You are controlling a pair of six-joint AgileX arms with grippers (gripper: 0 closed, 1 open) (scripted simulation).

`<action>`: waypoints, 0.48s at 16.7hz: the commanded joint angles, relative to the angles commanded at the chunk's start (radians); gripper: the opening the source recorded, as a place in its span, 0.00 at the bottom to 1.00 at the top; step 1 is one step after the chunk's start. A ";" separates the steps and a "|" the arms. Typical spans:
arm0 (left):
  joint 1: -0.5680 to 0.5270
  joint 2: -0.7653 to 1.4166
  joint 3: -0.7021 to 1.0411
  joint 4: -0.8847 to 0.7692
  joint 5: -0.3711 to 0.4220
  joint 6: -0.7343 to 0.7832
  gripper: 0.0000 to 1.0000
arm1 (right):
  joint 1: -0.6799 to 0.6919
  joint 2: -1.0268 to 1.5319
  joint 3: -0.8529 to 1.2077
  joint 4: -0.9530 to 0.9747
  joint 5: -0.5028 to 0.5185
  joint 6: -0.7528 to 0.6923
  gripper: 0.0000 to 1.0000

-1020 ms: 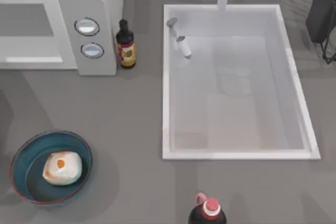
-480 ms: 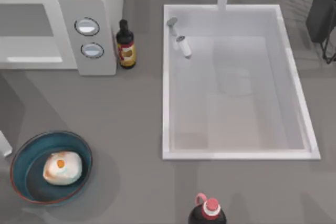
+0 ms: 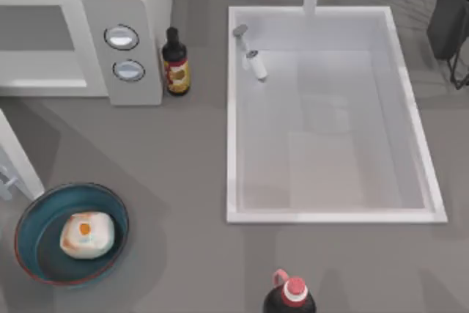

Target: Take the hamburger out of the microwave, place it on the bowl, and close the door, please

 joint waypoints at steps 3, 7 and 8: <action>-0.131 -0.053 -0.033 0.006 -0.089 -0.100 0.00 | 0.000 0.000 0.000 0.000 0.000 0.000 1.00; -0.275 -0.115 -0.070 0.012 -0.187 -0.211 0.00 | 0.000 0.000 0.000 0.000 0.000 0.000 1.00; -0.296 -0.124 -0.076 0.013 -0.201 -0.227 0.00 | 0.000 0.000 0.000 0.000 0.000 0.000 1.00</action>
